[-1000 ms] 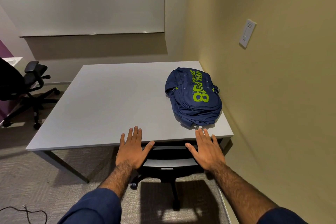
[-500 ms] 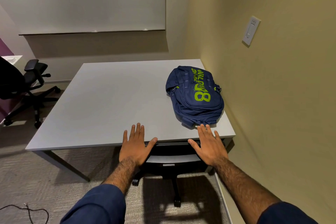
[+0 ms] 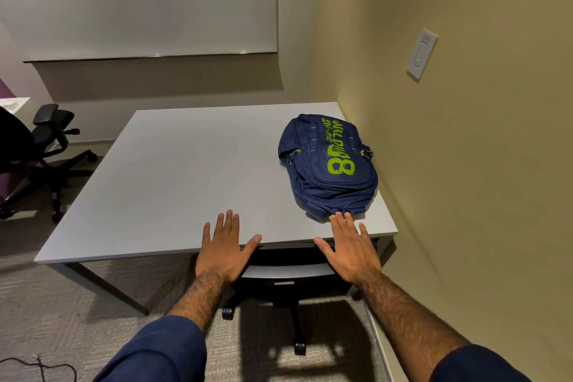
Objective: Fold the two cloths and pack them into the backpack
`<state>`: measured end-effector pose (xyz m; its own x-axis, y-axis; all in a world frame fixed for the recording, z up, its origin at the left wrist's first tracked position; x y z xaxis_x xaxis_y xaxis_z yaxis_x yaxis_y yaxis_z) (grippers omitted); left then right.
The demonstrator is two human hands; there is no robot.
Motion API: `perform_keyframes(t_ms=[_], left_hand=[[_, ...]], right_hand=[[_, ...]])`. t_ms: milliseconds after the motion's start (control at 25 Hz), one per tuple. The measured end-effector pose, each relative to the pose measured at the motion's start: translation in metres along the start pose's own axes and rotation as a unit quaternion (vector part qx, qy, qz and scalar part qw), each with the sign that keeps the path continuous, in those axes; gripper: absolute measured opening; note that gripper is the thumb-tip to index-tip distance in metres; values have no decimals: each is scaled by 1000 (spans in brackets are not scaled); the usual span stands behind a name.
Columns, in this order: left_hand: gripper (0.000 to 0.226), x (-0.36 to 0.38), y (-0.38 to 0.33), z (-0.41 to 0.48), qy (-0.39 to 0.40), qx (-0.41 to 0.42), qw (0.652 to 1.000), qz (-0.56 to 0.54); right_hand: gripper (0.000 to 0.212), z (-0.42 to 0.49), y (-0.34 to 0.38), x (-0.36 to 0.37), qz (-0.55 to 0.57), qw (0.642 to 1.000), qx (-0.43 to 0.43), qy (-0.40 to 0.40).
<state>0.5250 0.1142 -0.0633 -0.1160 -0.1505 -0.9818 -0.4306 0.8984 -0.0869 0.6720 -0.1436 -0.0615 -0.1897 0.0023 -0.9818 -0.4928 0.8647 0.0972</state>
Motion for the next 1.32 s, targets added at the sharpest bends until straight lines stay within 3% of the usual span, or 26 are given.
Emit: perform_keyframes(t_ms=[320,1320], left_hand=[[101,-2,4,10,-7,-1,1000,-13],[98,-11,17,7,-19,23,998,-48]], right_hand=[[95,8,1,-3,10,1000,8,-12],[108,-2,24,-12,-2,1000,24,9]])
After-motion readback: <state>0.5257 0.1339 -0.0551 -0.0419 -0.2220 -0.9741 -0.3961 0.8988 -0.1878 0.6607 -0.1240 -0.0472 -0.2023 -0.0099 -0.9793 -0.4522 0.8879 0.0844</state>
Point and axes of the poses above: each hand's wrist, its own z-axis towards the middle knuckle, its own x-axis out of the palm, y = z × x, the point moved 7 cm from there along z, towards the middle knuckle, and after that the axes turned 4 degrees about x, right-handed, at the moved point
